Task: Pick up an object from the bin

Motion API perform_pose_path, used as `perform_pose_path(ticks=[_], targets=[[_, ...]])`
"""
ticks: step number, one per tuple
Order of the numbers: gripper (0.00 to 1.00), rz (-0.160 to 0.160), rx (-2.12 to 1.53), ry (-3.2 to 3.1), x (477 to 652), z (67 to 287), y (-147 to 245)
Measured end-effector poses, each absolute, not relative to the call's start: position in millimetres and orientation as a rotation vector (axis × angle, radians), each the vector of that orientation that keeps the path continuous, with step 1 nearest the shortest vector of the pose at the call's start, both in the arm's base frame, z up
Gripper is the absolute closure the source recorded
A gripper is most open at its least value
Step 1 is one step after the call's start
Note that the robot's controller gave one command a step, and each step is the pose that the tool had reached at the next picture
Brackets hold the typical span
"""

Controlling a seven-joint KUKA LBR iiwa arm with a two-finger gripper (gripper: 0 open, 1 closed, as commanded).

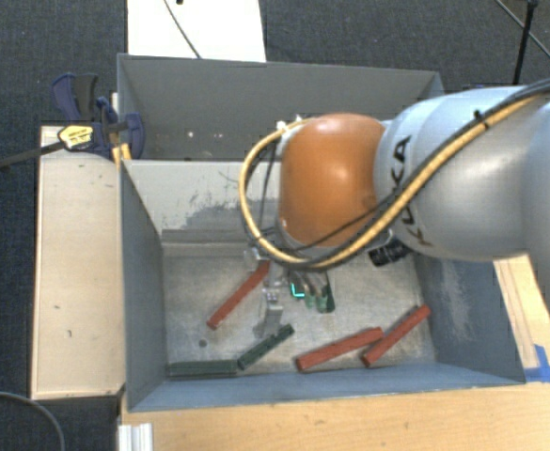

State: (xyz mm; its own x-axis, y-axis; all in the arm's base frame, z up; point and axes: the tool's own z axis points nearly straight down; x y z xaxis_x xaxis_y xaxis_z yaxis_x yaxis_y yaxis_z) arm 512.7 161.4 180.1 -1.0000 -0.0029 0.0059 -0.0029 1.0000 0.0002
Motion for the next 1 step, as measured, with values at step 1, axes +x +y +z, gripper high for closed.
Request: perform_pose_path(ticks=[1], targets=[[0.0, -0.001, 0.591, -3.087, 570.7, 68.1, 161.4]])
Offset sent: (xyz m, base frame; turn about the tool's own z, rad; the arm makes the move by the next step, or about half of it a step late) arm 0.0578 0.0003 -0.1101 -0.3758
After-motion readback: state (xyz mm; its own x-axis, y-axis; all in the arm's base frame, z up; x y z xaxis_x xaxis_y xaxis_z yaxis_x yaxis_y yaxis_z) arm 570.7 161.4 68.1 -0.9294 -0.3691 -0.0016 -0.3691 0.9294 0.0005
